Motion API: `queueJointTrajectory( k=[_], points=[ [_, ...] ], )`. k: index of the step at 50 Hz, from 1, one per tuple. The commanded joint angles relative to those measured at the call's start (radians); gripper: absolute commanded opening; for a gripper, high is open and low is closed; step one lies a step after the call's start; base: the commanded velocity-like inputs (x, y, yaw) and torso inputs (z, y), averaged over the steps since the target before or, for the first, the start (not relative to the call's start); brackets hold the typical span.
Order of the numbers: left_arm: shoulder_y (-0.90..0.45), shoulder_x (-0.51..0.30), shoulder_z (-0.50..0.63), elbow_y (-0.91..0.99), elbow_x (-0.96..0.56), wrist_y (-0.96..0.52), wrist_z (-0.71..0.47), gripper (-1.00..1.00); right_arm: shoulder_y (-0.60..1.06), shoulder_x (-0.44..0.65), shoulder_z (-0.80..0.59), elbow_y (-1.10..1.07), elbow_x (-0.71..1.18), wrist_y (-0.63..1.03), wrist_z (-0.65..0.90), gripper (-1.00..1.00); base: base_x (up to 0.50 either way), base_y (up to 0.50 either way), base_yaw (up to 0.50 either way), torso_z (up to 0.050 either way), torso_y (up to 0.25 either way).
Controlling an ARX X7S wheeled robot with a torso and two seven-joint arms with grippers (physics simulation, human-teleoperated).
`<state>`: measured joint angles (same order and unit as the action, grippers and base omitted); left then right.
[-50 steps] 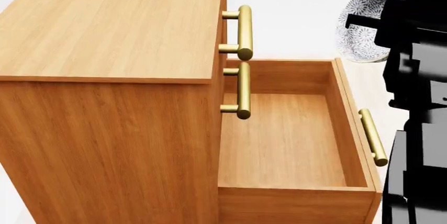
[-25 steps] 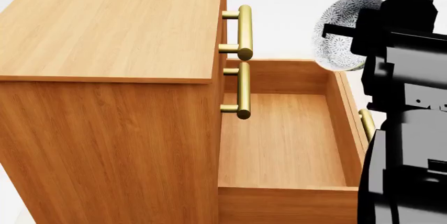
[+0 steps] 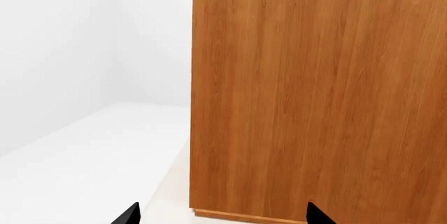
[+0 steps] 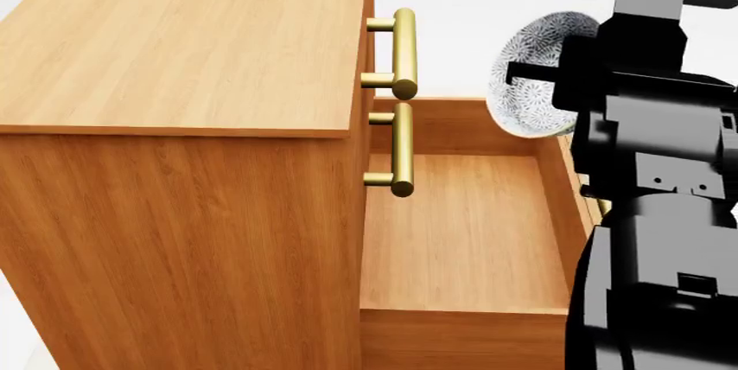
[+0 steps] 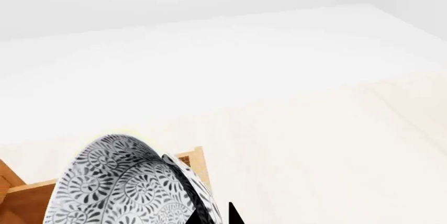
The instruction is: Put the bowl in the bottom drawer of the cabinet and close it.
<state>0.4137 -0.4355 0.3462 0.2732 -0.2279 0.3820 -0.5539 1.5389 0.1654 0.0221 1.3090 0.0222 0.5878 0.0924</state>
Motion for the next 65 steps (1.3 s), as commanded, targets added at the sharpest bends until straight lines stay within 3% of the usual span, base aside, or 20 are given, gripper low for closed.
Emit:
queueJointTrajectory(
  k=[1, 31, 65],
  points=[
    [-0.002, -0.002, 0.001, -0.003, -0.003, 0.002, 0.000, 1.00, -0.014, -0.015, 0.008, -0.001, -0.013, -0.004, -0.018, -1.00, 0.00, 0.00, 0.00, 0.000, 0.000],
    [0.012, -0.026, -0.001, 0.067, -0.013, -0.041, -0.023, 1.00, -0.072, -0.039, -0.025, -0.001, -0.025, -0.025, -0.064, -1.00, 0.00, 0.00, 0.00, 0.000, 0.000],
    [-0.009, -0.008, 0.010, -0.013, -0.008, 0.014, -0.010, 1.00, -0.127, -0.051, -0.046, -0.001, -0.023, -0.040, -0.091, -1.00, 0.00, 0.00, 0.00, 0.000, 0.000]
  ],
)
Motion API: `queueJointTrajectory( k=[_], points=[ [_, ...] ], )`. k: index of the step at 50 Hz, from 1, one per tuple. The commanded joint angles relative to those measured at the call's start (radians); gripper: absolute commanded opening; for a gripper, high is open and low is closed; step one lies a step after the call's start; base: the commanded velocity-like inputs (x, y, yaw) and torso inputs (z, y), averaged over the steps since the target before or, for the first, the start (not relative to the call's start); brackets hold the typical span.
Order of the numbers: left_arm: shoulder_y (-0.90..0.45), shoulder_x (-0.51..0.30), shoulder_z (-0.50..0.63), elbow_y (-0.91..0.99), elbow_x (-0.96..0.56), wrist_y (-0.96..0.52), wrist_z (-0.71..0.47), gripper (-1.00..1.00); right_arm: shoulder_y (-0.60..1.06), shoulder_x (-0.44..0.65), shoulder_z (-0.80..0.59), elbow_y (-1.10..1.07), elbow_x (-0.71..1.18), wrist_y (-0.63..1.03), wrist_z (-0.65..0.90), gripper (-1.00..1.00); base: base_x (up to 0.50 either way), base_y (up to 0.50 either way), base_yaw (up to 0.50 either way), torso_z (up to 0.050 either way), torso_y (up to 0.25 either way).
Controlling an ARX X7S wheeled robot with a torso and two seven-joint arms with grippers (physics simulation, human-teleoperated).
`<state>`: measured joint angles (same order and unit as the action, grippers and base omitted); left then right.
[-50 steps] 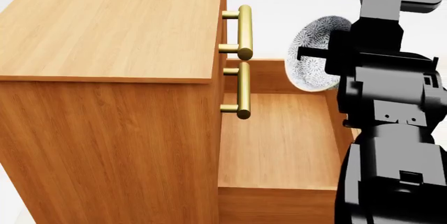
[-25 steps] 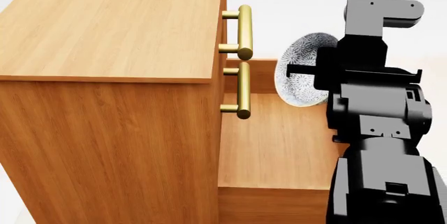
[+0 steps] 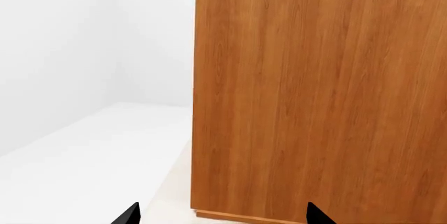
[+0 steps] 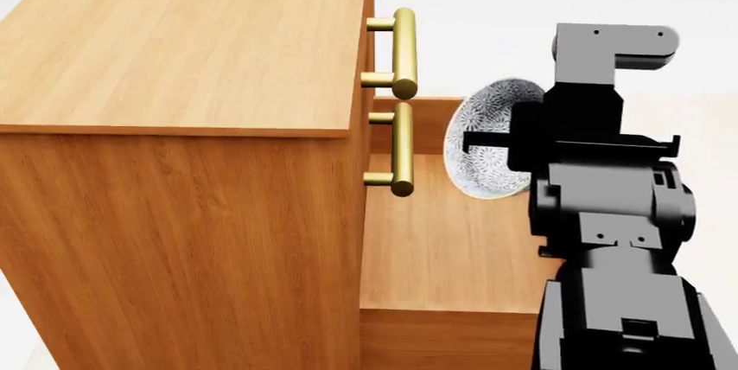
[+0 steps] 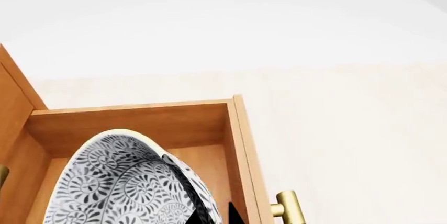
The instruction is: Put the bowl in the bottom drawer of the cabinet and close it.
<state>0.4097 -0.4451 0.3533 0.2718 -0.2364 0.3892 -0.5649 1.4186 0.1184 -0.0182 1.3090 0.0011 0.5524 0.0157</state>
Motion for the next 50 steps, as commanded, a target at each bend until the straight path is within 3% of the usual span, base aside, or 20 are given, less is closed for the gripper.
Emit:
queueJointTrajectory(
  k=[1, 50],
  points=[
    [-0.006, 0.001, 0.002, -0.011, -0.001, 0.005, 0.001, 1.00, -0.009, -0.005, -0.007, -0.001, -0.002, -0.004, -0.017, -1.00, 0.00, 0.00, 0.00, 0.000, 0.000],
    [0.008, -0.025, 0.004, 0.059, -0.011, -0.036, -0.023, 1.00, -0.037, -0.011, 0.048, -0.001, 0.023, 0.068, -0.119, -1.00, 0.00, 0.00, 0.00, 0.000, 0.000]
  ],
)
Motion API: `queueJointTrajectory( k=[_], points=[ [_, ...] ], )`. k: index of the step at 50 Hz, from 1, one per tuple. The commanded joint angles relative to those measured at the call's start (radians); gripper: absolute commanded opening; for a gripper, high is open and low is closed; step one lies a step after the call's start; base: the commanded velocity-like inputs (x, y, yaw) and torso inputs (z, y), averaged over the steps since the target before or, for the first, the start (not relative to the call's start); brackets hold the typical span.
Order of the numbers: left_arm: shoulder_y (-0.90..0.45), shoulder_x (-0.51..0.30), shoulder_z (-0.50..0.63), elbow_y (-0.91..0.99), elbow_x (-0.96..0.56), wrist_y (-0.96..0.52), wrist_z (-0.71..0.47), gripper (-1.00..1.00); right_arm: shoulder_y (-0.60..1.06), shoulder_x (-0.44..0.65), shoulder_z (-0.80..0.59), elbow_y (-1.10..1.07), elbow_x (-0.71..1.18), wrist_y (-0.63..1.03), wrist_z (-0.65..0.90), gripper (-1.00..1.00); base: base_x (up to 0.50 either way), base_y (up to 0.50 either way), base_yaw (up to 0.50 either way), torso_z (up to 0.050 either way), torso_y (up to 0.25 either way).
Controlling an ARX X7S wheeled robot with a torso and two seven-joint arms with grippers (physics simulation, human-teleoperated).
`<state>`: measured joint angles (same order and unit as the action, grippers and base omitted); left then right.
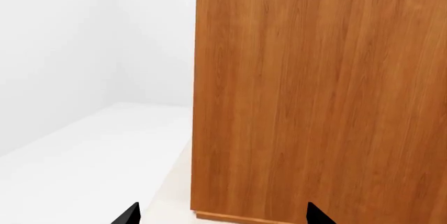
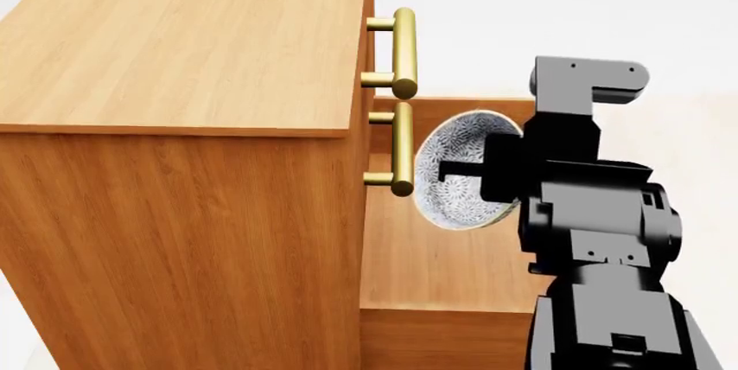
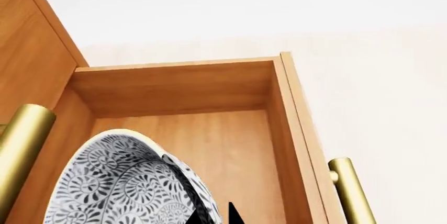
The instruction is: Put the bowl in the bottom drawer of the cabinet and close it.
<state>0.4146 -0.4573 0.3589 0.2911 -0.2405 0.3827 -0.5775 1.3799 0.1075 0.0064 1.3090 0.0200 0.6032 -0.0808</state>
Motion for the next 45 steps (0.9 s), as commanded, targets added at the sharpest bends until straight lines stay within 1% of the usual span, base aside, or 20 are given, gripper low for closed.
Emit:
queueJointTrajectory(
  k=[1, 4, 10, 11, 12, 15, 16, 17, 20, 22, 23, 24, 26, 28, 31, 33, 35, 36, 39, 45],
  points=[
    [0.004, -0.014, -0.002, 0.043, -0.008, -0.033, -0.012, 1.00, 0.002, -0.001, 0.026, -0.001, 0.005, 0.021, -0.024, -1.00, 0.00, 0.00, 0.00, 0.000, 0.000],
    [-0.002, 0.000, 0.002, -0.008, -0.002, 0.008, 0.000, 1.00, 0.002, 0.000, 0.033, -0.001, 0.006, 0.028, -0.028, -1.00, 0.00, 0.00, 0.00, 0.000, 0.000],
    [-0.003, 0.000, 0.003, -0.012, -0.001, 0.011, 0.000, 1.00, -0.005, 0.002, 0.048, -0.001, 0.008, 0.036, -0.039, -1.00, 0.00, 0.00, 0.00, 0.000, 0.000],
    [0.002, -0.014, -0.001, 0.037, -0.010, -0.026, -0.011, 1.00, -0.006, 0.002, 0.050, -0.001, 0.008, 0.037, -0.042, -1.00, 0.00, 0.00, 0.00, 0.000, 0.000],
    [0.003, -0.015, -0.001, 0.041, -0.009, -0.030, -0.013, 1.00, -0.006, 0.003, 0.054, -0.001, 0.008, 0.040, -0.042, -1.00, 0.00, 0.00, 0.00, 0.000, 0.000],
    [-0.004, -0.002, 0.004, -0.009, -0.003, 0.009, -0.001, 1.00, -0.005, 0.002, 0.060, -0.001, 0.008, 0.047, -0.047, -1.00, 0.00, 0.00, 0.00, 0.000, 0.000],
    [0.002, -0.014, 0.000, 0.037, -0.008, -0.027, -0.013, 1.00, -0.005, 0.002, 0.062, -0.001, 0.008, 0.048, -0.050, -1.00, 0.00, 0.00, 0.00, 0.000, 0.000],
    [0.003, -0.016, 0.000, 0.044, -0.009, -0.032, -0.015, 1.00, -0.005, 0.002, 0.066, -0.001, 0.009, 0.052, -0.052, -1.00, 0.00, 0.00, 0.00, 0.000, 0.000],
    [0.004, -0.017, 0.000, 0.045, -0.009, -0.032, -0.016, 1.00, -0.006, 0.003, 0.077, -0.001, 0.012, 0.062, -0.056, -1.00, 0.00, 0.00, 0.00, 0.000, 0.003],
    [-0.001, -0.009, 0.003, 0.014, -0.006, -0.008, -0.008, 1.00, -0.005, 0.003, 0.085, -0.001, 0.013, 0.067, -0.057, -1.00, 0.00, 0.00, 0.00, 0.000, 0.000],
    [0.003, -0.017, 0.001, 0.043, -0.010, -0.030, -0.015, 1.00, -0.005, 0.004, 0.092, -0.001, 0.017, 0.076, -0.061, -1.00, 0.00, 0.00, 0.00, 0.000, 0.000],
    [-0.002, -0.008, 0.004, 0.010, -0.006, -0.005, -0.007, 1.00, -0.004, 0.003, 0.094, -0.001, 0.015, 0.075, -0.061, -1.00, 0.00, 0.00, 0.00, 0.000, 0.000],
    [0.004, -0.019, 0.001, 0.049, -0.011, -0.034, -0.017, 1.00, -0.006, 0.004, 0.101, -0.001, 0.014, 0.078, -0.062, -1.00, 0.00, 0.00, 0.00, 0.000, 0.000],
    [-0.005, -0.005, 0.006, -0.003, -0.004, 0.003, -0.005, 1.00, -0.006, 0.005, 0.110, -0.001, 0.016, 0.088, -0.063, -1.00, 0.00, 0.00, 0.00, 0.000, 0.000],
    [-0.007, -0.002, 0.007, -0.013, -0.003, 0.010, -0.003, 1.00, -0.008, 0.003, 0.113, -0.001, 0.010, 0.113, -0.063, -1.00, 0.00, 0.00, 0.00, 0.000, 0.000],
    [0.007, -0.021, 0.002, 0.053, -0.008, -0.035, -0.020, 1.00, -0.010, 0.003, 0.116, -0.001, 0.007, 0.116, -0.063, -1.00, 0.00, 0.00, 0.00, 0.000, 0.000],
    [-0.003, -0.007, 0.006, 0.003, -0.005, 0.001, -0.007, 1.00, -0.012, 0.002, 0.119, -0.001, 0.004, 0.121, -0.063, -1.00, 0.00, 0.00, 0.00, 0.010, 0.000],
    [0.002, -0.015, 0.004, 0.030, -0.007, -0.019, -0.015, 1.00, -0.012, 0.001, 0.121, -0.001, 0.003, 0.123, -0.063, -1.00, 0.00, 0.00, 0.00, 0.000, 0.000],
    [-0.004, -0.005, 0.007, -0.008, -0.004, 0.010, -0.005, 1.00, -0.011, 0.001, 0.127, -0.001, 0.003, 0.133, -0.066, -1.00, 0.00, 0.00, 0.00, 0.000, 0.000],
    [-0.003, -0.006, 0.008, -0.006, -0.005, 0.010, -0.007, 1.00, -0.011, 0.001, 0.139, -0.001, 0.001, 0.147, -0.067, -1.00, 0.00, 0.00, 0.00, 0.000, 0.000]
  ],
)
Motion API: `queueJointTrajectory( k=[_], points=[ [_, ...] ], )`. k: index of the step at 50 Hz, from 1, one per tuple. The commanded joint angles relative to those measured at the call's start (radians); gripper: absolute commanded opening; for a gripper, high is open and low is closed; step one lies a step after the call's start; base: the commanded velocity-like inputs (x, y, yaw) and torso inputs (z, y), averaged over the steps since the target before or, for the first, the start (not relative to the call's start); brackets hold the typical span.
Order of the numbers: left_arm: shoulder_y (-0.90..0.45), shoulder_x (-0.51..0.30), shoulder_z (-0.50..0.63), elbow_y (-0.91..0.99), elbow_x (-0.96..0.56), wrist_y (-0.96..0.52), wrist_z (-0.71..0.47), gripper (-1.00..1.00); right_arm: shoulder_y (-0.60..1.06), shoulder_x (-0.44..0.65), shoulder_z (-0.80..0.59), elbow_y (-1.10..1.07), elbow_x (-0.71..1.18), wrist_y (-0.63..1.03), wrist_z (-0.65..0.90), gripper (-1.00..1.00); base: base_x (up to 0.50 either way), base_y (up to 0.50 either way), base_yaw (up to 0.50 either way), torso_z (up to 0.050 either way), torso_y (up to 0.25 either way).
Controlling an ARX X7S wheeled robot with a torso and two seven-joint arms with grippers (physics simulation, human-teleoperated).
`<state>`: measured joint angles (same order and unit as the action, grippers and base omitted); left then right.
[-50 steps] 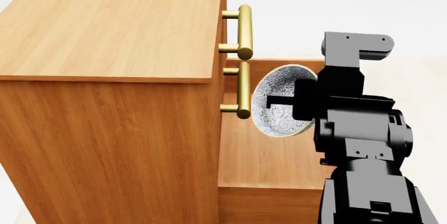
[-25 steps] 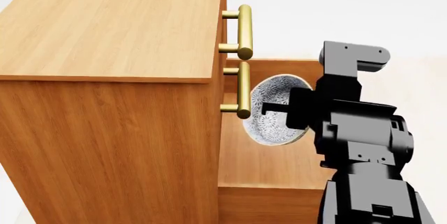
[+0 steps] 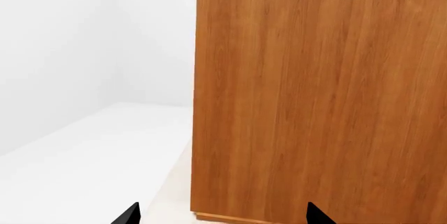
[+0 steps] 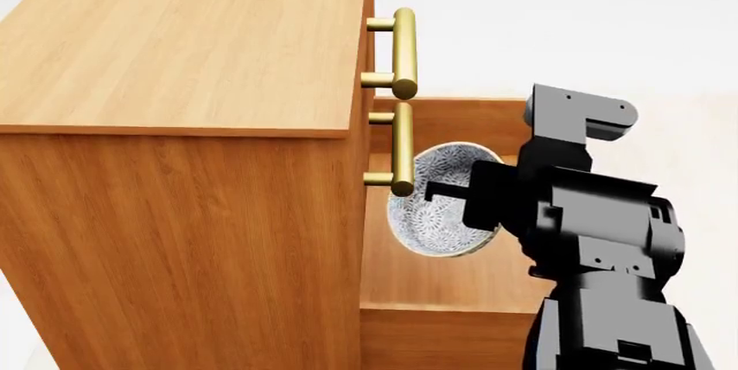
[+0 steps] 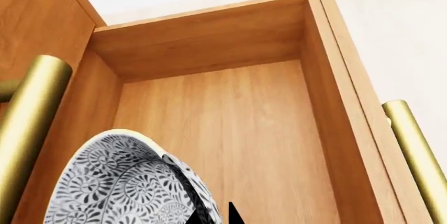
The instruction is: Put the bowl in the bottom drawer of the cabinet and close it.
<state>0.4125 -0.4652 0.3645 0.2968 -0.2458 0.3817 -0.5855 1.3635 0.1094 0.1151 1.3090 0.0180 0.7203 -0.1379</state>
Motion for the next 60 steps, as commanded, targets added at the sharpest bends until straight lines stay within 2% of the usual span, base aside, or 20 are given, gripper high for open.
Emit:
queueJointTrajectory(
  k=[1, 31, 58, 59, 60],
  points=[
    [0.000, 0.001, 0.002, -0.010, 0.001, 0.011, 0.001, 1.00, 0.005, -0.001, 0.033, -0.001, 0.003, 0.034, -0.008, -1.00, 0.00, 0.00, 0.00, 0.000, 0.000],
    [-0.007, 0.001, 0.007, -0.019, -0.002, 0.013, -0.001, 1.00, 0.005, 0.004, 0.136, -0.001, 0.006, 0.100, -0.008, -1.00, 0.00, 0.00, 0.00, 0.000, 0.000],
    [-0.005, -0.004, 0.009, -0.018, -0.007, 0.019, -0.004, 1.00, -0.026, -0.005, 0.122, -0.001, -0.023, 0.085, -0.021, -1.00, 0.00, 0.00, 0.00, 0.000, 0.000],
    [-0.005, -0.004, 0.009, -0.017, -0.006, 0.018, -0.005, 1.00, -0.027, -0.006, 0.118, -0.001, -0.023, 0.083, -0.029, 1.00, 0.00, 0.00, 0.00, 0.000, 0.000],
    [-0.005, -0.004, 0.009, -0.016, -0.006, 0.017, -0.005, 1.00, -0.027, -0.006, 0.113, -0.001, -0.025, 0.082, -0.032, 1.00, 0.00, 0.00, 0.00, 0.000, 0.000]
  ],
)
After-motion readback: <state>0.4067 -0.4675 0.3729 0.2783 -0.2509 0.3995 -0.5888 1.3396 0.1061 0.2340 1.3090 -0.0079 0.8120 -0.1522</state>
